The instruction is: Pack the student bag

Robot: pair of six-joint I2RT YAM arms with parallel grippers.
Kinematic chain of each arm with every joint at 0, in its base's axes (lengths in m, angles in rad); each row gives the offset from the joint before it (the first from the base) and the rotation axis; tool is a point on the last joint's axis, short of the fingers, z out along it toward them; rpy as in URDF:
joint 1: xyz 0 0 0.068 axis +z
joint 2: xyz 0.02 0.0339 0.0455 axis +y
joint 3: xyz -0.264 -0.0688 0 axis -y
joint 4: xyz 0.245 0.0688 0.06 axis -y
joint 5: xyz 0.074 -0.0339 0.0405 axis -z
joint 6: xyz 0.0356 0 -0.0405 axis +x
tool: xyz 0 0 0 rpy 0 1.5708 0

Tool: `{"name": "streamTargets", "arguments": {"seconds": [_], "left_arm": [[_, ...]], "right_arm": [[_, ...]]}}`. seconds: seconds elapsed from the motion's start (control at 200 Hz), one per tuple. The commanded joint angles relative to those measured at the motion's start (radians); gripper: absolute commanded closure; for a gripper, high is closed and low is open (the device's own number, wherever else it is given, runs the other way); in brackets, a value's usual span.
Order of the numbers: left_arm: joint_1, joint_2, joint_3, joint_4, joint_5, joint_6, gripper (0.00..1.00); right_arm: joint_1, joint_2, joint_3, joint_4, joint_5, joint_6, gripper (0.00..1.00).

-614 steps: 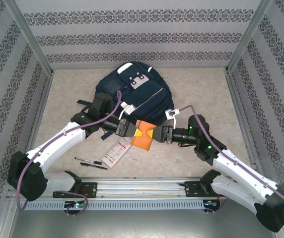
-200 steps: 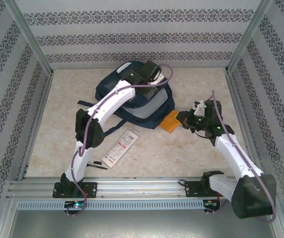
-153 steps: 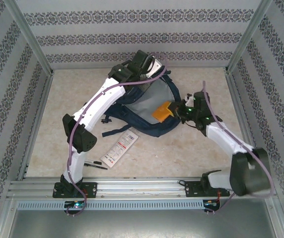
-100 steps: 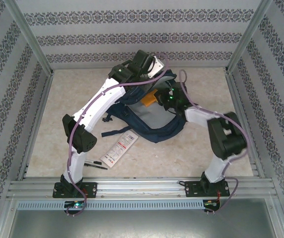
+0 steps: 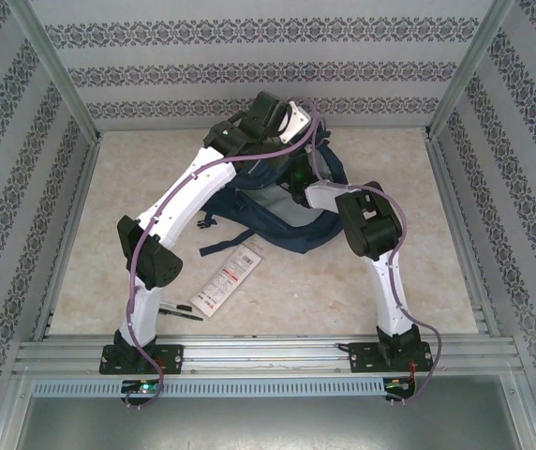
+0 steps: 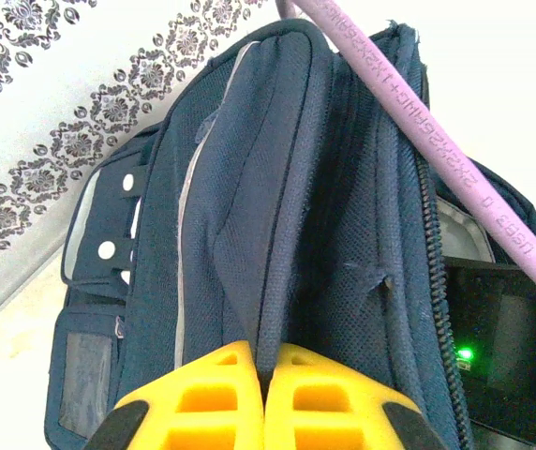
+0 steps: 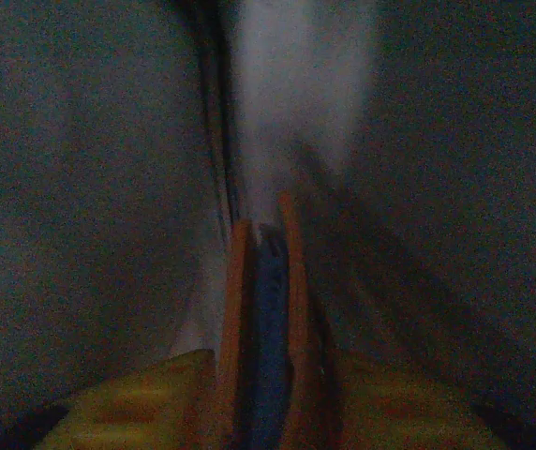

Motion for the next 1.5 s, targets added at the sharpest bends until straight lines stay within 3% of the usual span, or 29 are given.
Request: {"name": "streamTargets", "arguments": {"seconds": [0.0, 0.1, 0.215, 0.55, 0.665, 0.784, 0.849, 1.034, 1.164, 1.309, 1.499], "left_arm": [[-0.009, -0.013, 0.045, 0.149, 0.032, 0.009, 1.0], [-0.007, 0.003, 0.043, 0.147, 0.018, 0.014, 1.0], [-0.005, 0.025, 0.037, 0.152, -0.004, 0.021, 1.0], [0.048, 0.082, 0.027, 0.155, -0.017, -0.01, 1.0], [0.056, 0.08, 0.023, 0.155, 0.014, -0.038, 1.0], [0.055, 0.071, 0.023, 0.154, 0.047, -0.052, 1.0], [0.056, 0.065, 0.023, 0.154, 0.07, -0.052, 1.0], [0.056, 0.045, 0.022, 0.163, 0.123, -0.052, 1.0], [0.056, 0.03, 0.023, 0.174, 0.135, -0.051, 1.0], [0.055, 0.025, 0.024, 0.173, 0.124, -0.03, 1.0], [0.06, 0.028, 0.004, 0.177, 0.11, -0.025, 1.0]], "right_arm": [[0.0, 0.001, -0.003, 0.025, 0.007, 0.052, 0.55], [-0.021, -0.066, -0.074, -0.034, -0.027, 0.055, 0.41], [-0.054, -0.167, -0.172, -0.107, -0.072, 0.052, 0.33], [-0.121, -0.363, -0.363, -0.198, -0.263, 0.052, 0.3], [-0.126, -0.382, -0.4, -0.185, -0.273, 0.029, 0.43], [-0.115, -0.35, -0.388, -0.135, -0.298, 0.015, 0.79], [-0.102, -0.324, -0.36, -0.121, -0.298, 0.014, 0.91], [-0.066, -0.206, -0.241, -0.05, -0.281, 0.042, 0.97], [-0.053, -0.093, -0.13, -0.009, -0.234, 0.047, 0.92], [-0.05, -0.027, -0.07, 0.02, -0.24, 0.103, 0.6], [-0.055, -0.11, -0.128, -0.024, -0.27, 0.059, 0.47]]}}
